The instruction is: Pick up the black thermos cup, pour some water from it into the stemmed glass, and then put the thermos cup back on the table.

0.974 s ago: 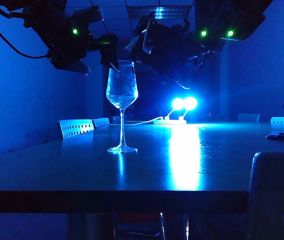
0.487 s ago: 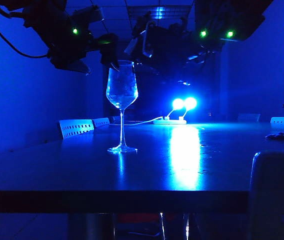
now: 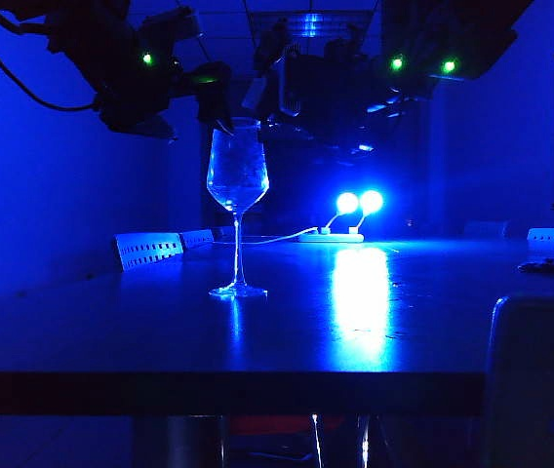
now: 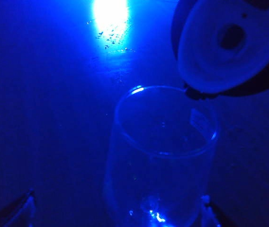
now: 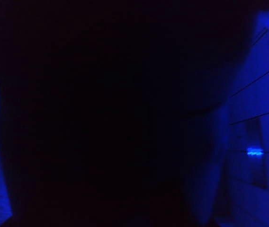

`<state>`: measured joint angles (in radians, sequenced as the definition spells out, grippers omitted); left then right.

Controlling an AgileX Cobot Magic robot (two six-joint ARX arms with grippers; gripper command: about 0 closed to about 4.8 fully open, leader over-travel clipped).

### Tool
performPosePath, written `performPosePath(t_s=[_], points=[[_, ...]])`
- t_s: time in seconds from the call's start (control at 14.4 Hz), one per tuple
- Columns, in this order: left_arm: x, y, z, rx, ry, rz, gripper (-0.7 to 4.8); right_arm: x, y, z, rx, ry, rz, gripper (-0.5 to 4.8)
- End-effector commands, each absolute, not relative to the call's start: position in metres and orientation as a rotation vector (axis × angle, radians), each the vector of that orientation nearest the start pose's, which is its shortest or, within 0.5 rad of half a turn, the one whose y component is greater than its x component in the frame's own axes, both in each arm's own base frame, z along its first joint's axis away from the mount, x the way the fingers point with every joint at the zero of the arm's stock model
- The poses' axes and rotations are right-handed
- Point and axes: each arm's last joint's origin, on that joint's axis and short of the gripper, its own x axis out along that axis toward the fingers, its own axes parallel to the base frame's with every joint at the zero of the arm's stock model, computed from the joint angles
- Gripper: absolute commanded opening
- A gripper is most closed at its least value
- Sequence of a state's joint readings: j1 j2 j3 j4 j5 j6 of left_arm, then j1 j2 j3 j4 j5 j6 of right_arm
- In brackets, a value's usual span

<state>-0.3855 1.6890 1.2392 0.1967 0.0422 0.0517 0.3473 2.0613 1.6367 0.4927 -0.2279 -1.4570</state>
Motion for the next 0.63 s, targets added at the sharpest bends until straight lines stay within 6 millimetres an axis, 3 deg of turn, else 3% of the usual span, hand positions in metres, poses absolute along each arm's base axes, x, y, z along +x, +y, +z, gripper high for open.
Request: performPosePath(t_s=[0.07,0.63], points=[[0.362,-0.149,0.291,0.093,0.235,-0.438,4.79,0.451,0.171,0.324,-1.409,-0.618,0.286,1.25],[0.362,-0.149,0.290,0.095,0.249,-0.440,4.79,0.454,0.160,0.325,-1.489,-0.642,0.253,1.24]])
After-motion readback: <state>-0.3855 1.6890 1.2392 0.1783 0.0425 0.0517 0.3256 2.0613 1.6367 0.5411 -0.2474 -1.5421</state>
